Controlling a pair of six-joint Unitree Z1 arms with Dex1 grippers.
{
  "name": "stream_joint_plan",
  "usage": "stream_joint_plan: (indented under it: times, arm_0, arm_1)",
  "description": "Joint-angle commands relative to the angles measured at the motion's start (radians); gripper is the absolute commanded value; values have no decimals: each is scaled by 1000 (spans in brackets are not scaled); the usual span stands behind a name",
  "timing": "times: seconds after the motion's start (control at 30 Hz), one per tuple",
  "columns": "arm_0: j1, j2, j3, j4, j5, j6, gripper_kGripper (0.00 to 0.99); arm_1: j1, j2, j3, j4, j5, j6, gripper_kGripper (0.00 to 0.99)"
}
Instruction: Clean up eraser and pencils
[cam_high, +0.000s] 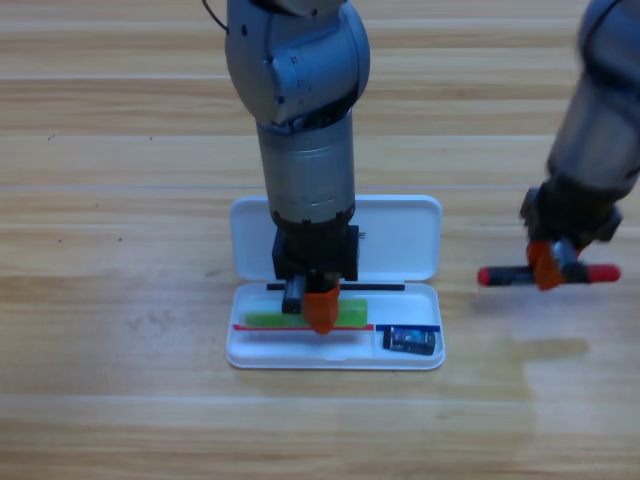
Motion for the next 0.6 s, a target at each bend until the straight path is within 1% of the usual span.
stream_joint_plan:
  times: [0.03,0.33,0.37,0.4,0.47,0.53,0.6]
  arm_0:
    - [-26,63,23,11,-11,-21,0]
    - [-26,87,21,8,-11,-26,0]
    - [-26,89,23,8,-12,-26,14]
    - [-26,90,21,8,-12,-26,91]
    - [-26,95,21,8,-12,-26,322]
    - [-26,98,23,8,-11,-27,581]
    - [-26,98,23,8,-11,-36,790]
  arm_1:
    - [15,-103,47,41,22,20,0]
    - [32,-111,62,45,19,41,0]
    - [35,-114,62,47,19,44,0]
    - [38,-115,62,47,21,47,0]
    - [45,-120,61,50,19,54,0]
    - [56,-124,61,53,19,61,0]
    - [67,-132,56,57,19,69,0]
